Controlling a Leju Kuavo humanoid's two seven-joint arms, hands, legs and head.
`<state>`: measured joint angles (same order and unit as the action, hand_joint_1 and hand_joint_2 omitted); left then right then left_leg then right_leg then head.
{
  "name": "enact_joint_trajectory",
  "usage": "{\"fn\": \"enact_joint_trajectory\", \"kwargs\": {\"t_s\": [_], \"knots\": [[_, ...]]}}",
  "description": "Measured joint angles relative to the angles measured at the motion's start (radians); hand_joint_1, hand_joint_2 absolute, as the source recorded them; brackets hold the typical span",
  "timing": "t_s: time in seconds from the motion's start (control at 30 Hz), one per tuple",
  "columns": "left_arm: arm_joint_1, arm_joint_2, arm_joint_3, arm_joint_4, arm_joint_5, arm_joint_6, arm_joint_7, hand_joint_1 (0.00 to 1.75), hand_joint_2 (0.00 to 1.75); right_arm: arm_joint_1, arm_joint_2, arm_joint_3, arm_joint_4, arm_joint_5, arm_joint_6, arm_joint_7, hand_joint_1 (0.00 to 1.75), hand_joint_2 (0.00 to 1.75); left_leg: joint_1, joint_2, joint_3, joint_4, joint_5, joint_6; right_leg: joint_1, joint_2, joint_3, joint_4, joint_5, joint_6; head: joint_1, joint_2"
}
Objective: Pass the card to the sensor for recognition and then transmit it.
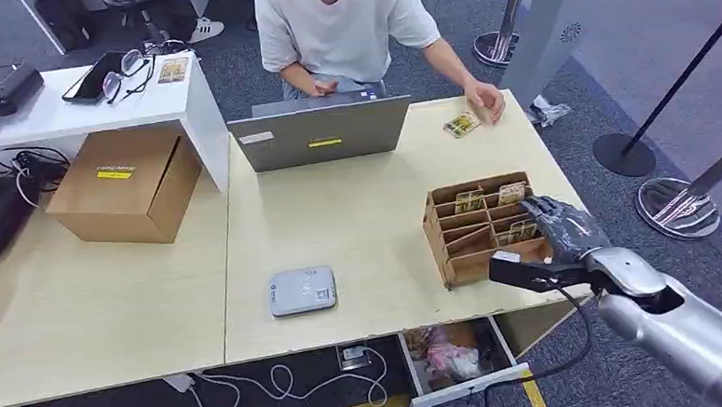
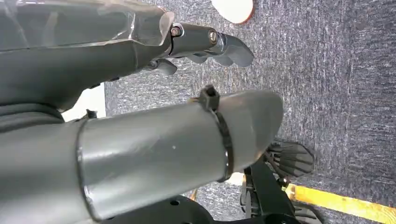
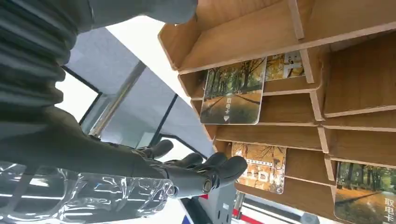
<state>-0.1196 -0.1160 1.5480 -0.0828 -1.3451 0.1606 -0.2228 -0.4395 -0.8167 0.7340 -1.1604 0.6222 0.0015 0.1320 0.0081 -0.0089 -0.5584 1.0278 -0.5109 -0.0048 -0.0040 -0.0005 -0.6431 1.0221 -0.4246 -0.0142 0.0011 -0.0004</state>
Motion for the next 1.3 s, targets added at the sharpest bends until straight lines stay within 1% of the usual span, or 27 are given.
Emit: {"fn": "enact_joint_trajectory", "kwargs": {"t_s": [0.03, 0.23, 0.27, 0.3, 0.33, 0.37, 0.4, 0.43, 0.47, 0.67, 0.7, 0.73, 0.97, 1.0, 1.03, 1.1, 1.13, 1.17, 1.2, 1.23, 1.27, 1.3], "knots": [[0.000, 0.000, 0.000, 0.000, 0.000, -0.001, 0.000, 0.00, 0.00, 0.000, 0.000, 0.000, 0.000, 0.000, 0.002, 0.000, 0.30, 1.75, 0.000, 0.000, 0.000, 0.000, 0.000, 0.000, 0.000, 0.000, 0.000, 0.000, 0.000, 0.000, 0.000, 0.000], [-0.002, 0.000, 0.000, 0.000, -0.002, -0.003, 0.003, 0.00, 0.00, -0.001, 0.001, 0.000, 0.000, 0.005, 0.012, -0.008, 0.31, 1.75, 0.000, 0.000, 0.000, 0.000, 0.000, 0.000, 0.000, 0.000, 0.000, 0.000, 0.000, 0.000, 0.000, 0.000], [-0.002, 0.000, 0.000, 0.000, -0.003, -0.003, 0.003, 0.00, 0.00, -0.001, 0.001, 0.000, 0.000, 0.008, 0.014, -0.008, 0.56, 1.75, 0.000, 0.000, 0.000, 0.000, 0.000, 0.000, 0.000, 0.000, 0.000, 0.000, 0.000, 0.000, 0.000, 0.000], [-0.003, 0.000, 0.000, 0.000, -0.004, -0.003, 0.003, 0.00, 0.00, -0.001, 0.002, 0.000, 0.001, 0.009, 0.016, -0.009, 0.56, 1.75, 0.000, 0.000, 0.000, 0.000, 0.000, 0.000, 0.000, 0.000, 0.000, 0.000, 0.000, 0.000, 0.000, 0.000], [-0.003, 0.000, 0.000, 0.000, -0.004, -0.003, 0.005, 0.00, 0.00, -0.001, 0.003, 0.000, 0.002, 0.010, 0.017, -0.010, 0.99, 1.75, 0.000, 0.000, 0.000, 0.000, 0.000, 0.000, 0.000, 0.000, 0.000, 0.000, 0.000, 0.000, 0.000, 0.000], [-0.004, 0.000, 0.000, 0.000, -0.005, -0.003, 0.006, 0.00, 0.00, -0.001, 0.003, 0.000, 0.003, 0.010, 0.017, -0.010, 0.93, 1.75, 0.000, 0.000, 0.000, 0.000, 0.000, 0.000, 0.000, 0.000, 0.000, 0.000, 0.000, 0.000, 0.000, 0.000], [-0.004, 0.000, 0.000, 0.000, -0.007, -0.003, 0.006, 0.00, 0.00, -0.001, 0.004, 0.000, 0.003, 0.011, 0.017, -0.010, 0.93, 1.75, 0.000, 0.000, 0.000, 0.000, 0.000, 0.000, 0.000, 0.000, 0.000, 0.000, 0.000, 0.000, 0.000, 0.000], [-0.005, 0.000, 0.000, 0.000, -0.007, -0.003, 0.006, 0.00, 0.00, -0.001, 0.005, 0.000, 0.003, 0.011, 0.017, -0.011, 0.86, 1.75, 0.000, 0.000, 0.000, 0.000, 0.000, 0.000, 0.000, 0.000, 0.000, 0.000, 0.000, 0.000, 0.000, 0.000], [-0.005, 0.000, 0.000, 0.000, -0.007, -0.003, 0.006, 0.00, 0.00, -0.002, 0.006, 0.000, 0.003, 0.011, 0.017, -0.011, 0.98, 1.75, 0.000, 0.000, 0.000, 0.000, 0.000, 0.000, 0.000, 0.000, 0.000, 0.000, 0.000, 0.000, 0.000, 0.000], [-0.006, 0.000, 0.000, 0.000, -0.007, -0.003, 0.006, 0.00, 0.00, -0.003, 0.006, 0.000, 0.003, 0.011, 0.017, -0.011, 0.98, 1.75, 0.000, 0.000, 0.000, 0.000, 0.000, 0.000, 0.000, 0.000, 0.000, 0.000, 0.000, 0.000, -0.001, 0.000], [-0.006, 0.000, 0.000, 0.000, -0.007, -0.003, 0.009, 0.00, 0.00, -0.003, 0.008, 0.001, 0.004, 0.011, 0.018, -0.011, 0.94, 1.75, 0.000, 0.000, 0.000, 0.000, 0.000, 0.000, 0.000, 0.000, 0.000, 0.000, 0.000, 0.000, -0.001, 0.000], [-0.007, 0.000, 0.000, 0.000, -0.013, -0.003, 0.012, 0.00, 0.00, -0.004, 0.013, 0.001, 0.006, 0.016, 0.017, -0.011, 0.80, 1.75, 0.000, 0.000, 0.000, 0.000, 0.000, 0.000, 0.000, 0.000, 0.000, 0.000, 0.000, 0.000, 0.000, 0.000], [-0.008, 0.000, 0.000, 0.000, -0.022, -0.006, 0.012, 0.00, 0.00, -0.019, 0.031, 0.002, 0.022, 0.034, 0.019, -0.027, 0.82, 1.75, 0.000, 0.000, 0.000, 0.000, 0.000, 0.000, 0.000, 0.000, 0.000, 0.000, 0.000, 0.000, 0.000, 0.000], [-0.008, 0.000, 0.000, 0.000, -0.022, -0.006, 0.012, 0.00, 0.00, -0.023, 0.033, 0.002, 0.026, 0.035, 0.021, -0.029, 0.87, 1.75, 0.000, 0.000, 0.000, 0.000, 0.000, 0.000, 0.000, 0.000, 0.000, 0.000, 0.000, 0.000, 0.000, 0.000], [-0.008, 0.000, 0.000, 0.000, -0.022, -0.006, 0.012, 0.00, 0.00, -0.028, 0.035, 0.003, 0.029, 0.036, 0.021, -0.032, 0.87, 1.75, 0.000, 0.000, 0.000, 0.000, 0.000, 0.000, 0.000, 0.000, 0.000, 0.000, 0.000, 0.000, 0.000, 0.000], [-0.008, 0.000, 0.000, 0.000, -0.022, -0.005, 0.015, 0.00, 0.00, -0.037, 0.040, 0.006, 0.036, 0.037, 0.023, -0.039, 0.93, 1.75, 0.000, 0.000, 0.000, 0.000, 0.000, 0.000, 0.000, 0.000, 0.000, 0.000, 0.000, 0.000, 0.000, 0.000], [-0.009, 0.000, 0.000, 0.000, -0.021, -0.005, 0.019, 0.00, 0.00, -0.042, 0.043, 0.008, 0.040, 0.039, 0.024, -0.041, 1.03, 1.75, 0.000, 0.000, 0.000, 0.000, 0.000, 0.000, 0.000, 0.000, 0.000, 0.000, 0.000, 0.000, 0.000, 0.000], [-0.009, 0.000, 0.000, 0.000, -0.019, -0.005, 0.021, 0.00, 0.00, -0.046, 0.047, 0.010, 0.043, 0.039, 0.024, -0.042, 1.08, 1.75, 0.000, 0.000, 0.000, 0.000, 0.000, 0.000, 0.000, 0.000, 0.000, 0.000, 0.000, 0.000, 0.000, 0.000], [-0.010, 0.000, 0.000, 0.000, -0.019, -0.005, 0.022, 0.00, 0.00, -0.050, 0.050, 0.011, 0.046, 0.038, 0.025, -0.043, 1.41, 1.75, 0.000, 0.000, 0.000, 0.000, 0.000, 0.000, 0.000, 0.000, 0.000, 0.000, 0.000, 0.000, 0.000, 0.000], [-0.010, 0.000, 0.000, 0.000, -0.019, -0.005, 0.023, 0.00, 0.00, -0.054, 0.052, 0.012, 0.049, 0.039, 0.027, -0.044, 1.45, 1.75, 0.000, 0.000, 0.000, 0.000, 0.000, 0.000, 0.000, 0.000, 0.000, 0.000, 0.000, 0.000, 0.000, 0.000], [-0.010, 0.000, 0.000, 0.000, -0.019, -0.005, 0.023, 0.00, 0.00, -0.057, 0.055, 0.013, 0.053, 0.039, 0.028, -0.046, 1.45, 1.75, 0.000, 0.000, 0.000, 0.000, 0.000, 0.000, 0.000, 0.000, 0.000, 0.000, 0.000, 0.000, 0.000, 0.000], [-0.011, 0.000, 0.000, 0.000, -0.019, -0.005, 0.023, 0.00, 0.00, -0.061, 0.058, 0.014, 0.056, 0.040, 0.029, -0.047, 1.75, 1.75, 0.000, 0.000, 0.000, 0.000, 0.000, 0.000, 0.000, 0.000, 0.000, 0.000, 0.000, 0.000, 0.000, 0.000]]}}
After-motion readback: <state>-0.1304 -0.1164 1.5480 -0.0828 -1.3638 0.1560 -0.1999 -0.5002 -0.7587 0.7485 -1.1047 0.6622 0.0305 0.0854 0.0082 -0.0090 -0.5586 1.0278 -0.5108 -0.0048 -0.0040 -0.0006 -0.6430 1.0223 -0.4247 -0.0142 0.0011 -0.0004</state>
